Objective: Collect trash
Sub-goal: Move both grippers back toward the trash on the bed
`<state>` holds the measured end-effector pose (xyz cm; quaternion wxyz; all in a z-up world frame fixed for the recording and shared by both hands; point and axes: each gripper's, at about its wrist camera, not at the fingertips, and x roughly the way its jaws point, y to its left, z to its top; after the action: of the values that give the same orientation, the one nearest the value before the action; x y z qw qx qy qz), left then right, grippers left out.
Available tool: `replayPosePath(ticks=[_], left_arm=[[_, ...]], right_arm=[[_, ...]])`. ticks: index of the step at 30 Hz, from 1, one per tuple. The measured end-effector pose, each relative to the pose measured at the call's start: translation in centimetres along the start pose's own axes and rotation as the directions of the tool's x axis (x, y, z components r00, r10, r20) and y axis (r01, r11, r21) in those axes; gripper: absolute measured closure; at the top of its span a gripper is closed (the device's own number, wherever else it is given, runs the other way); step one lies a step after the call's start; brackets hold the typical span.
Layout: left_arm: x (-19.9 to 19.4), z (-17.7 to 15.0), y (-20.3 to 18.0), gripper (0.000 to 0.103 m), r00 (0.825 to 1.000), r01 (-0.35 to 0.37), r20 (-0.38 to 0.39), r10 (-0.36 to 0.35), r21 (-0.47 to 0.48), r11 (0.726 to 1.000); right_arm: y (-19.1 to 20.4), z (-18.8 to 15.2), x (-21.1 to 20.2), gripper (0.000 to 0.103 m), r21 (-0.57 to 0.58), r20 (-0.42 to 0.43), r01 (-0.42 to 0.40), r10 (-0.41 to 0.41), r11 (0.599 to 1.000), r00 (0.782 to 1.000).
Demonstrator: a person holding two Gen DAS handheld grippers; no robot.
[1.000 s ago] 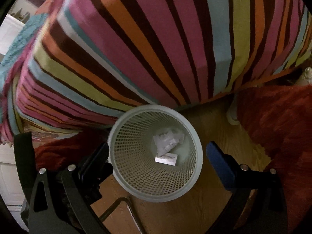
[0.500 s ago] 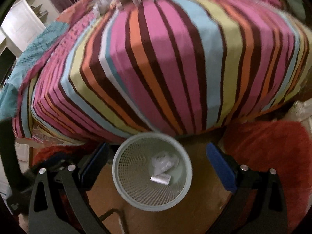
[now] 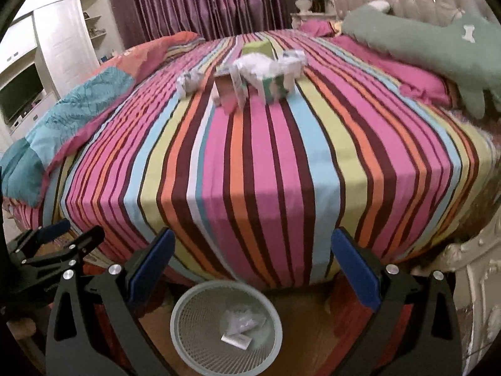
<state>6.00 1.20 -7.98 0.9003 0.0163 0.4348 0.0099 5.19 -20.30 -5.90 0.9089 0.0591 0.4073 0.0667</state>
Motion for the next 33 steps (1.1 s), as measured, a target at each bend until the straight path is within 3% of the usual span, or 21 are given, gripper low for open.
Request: replayPosePath(ticks=[9, 19, 23, 33], left_arm=[[0.8, 3.0, 0.9, 0.020, 0.998, 0.061, 0.004, -0.061, -0.038, 0.997], [2.5, 7.6, 0.9, 0.020, 0.997, 0.063, 0.042, -0.061, -0.035, 0.997], [3.9, 9.3, 1.2, 0.020, 0.997, 0.060, 0.041, -0.058, -0.035, 0.998], [8.7, 12.6, 1.8, 0.020, 0.997, 0.081, 0.010, -0.081, -0.029, 0.996]], right_arm=[[-0.7, 3.0, -0.2, 0.007, -0.023, 0.055, -0.005, 0.006, 1.000, 0.998], [-0.7, 6.2, 2.0, 0.007, -0.076, 0.059, 0.001, 0.004, 0.997, 0.998], [-0.4, 7.1, 3.6, 0.007, -0.108, 0.076, 0.040, -0.031, 0.993, 0.997], [-1.4, 9.9, 7.3, 0.007, -0.107, 0.053, 0.028, -0.022, 0.994, 0.998]])
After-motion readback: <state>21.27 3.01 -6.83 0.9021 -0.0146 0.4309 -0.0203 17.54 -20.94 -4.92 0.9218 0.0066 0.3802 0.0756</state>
